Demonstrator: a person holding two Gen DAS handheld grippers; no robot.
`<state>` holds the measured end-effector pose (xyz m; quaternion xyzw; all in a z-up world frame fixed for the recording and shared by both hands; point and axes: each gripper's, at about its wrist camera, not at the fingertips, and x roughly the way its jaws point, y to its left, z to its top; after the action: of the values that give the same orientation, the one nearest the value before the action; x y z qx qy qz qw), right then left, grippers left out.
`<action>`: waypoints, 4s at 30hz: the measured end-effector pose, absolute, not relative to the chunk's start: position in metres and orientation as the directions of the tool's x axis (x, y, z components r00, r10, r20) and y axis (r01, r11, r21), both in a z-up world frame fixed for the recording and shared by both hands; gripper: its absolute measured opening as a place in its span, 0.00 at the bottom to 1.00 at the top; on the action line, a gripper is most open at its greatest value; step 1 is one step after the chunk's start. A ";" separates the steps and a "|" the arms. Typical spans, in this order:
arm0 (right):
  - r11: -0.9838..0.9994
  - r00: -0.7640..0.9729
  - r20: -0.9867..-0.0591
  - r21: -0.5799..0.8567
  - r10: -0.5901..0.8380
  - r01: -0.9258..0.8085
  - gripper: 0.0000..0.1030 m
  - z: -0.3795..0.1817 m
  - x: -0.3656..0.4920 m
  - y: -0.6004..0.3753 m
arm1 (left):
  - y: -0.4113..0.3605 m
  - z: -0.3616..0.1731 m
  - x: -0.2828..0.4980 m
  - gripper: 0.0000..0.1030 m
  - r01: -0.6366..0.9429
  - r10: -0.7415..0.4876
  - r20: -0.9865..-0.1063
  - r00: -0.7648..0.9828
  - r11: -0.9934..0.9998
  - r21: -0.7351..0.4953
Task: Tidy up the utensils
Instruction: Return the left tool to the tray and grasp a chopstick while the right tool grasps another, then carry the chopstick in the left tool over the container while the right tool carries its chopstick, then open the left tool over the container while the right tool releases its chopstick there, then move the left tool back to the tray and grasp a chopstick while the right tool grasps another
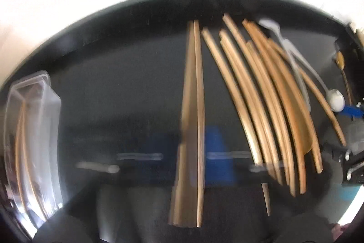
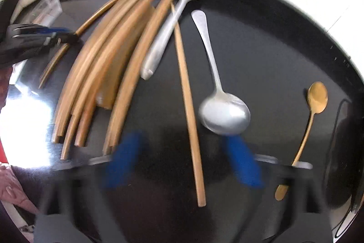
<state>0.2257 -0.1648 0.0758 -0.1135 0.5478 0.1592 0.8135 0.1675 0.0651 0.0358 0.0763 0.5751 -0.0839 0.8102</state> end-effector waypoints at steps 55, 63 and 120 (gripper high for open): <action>0.811 0.335 -0.757 0.422 0.561 -0.406 0.08 0.195 0.154 0.154 | 0.342 0.135 0.058 0.05 0.014 -0.025 -0.850 0.526 1.000 -0.021; 0.816 0.337 -0.756 0.441 0.562 -0.373 0.08 0.183 0.165 0.165 | 0.348 0.131 0.076 0.05 0.058 -0.040 -0.863 0.504 0.998 -0.012; 0.990 0.376 -0.920 0.135 0.111 0.038 0.94 0.130 0.149 -0.197 | 0.038 0.087 0.098 0.94 0.252 -0.149 -0.928 0.342 0.966 -0.062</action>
<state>0.1494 -0.1974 0.1302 0.0668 0.5581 0.0220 0.8268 0.0978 0.0378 0.0867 0.0457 0.5604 -0.1225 0.8178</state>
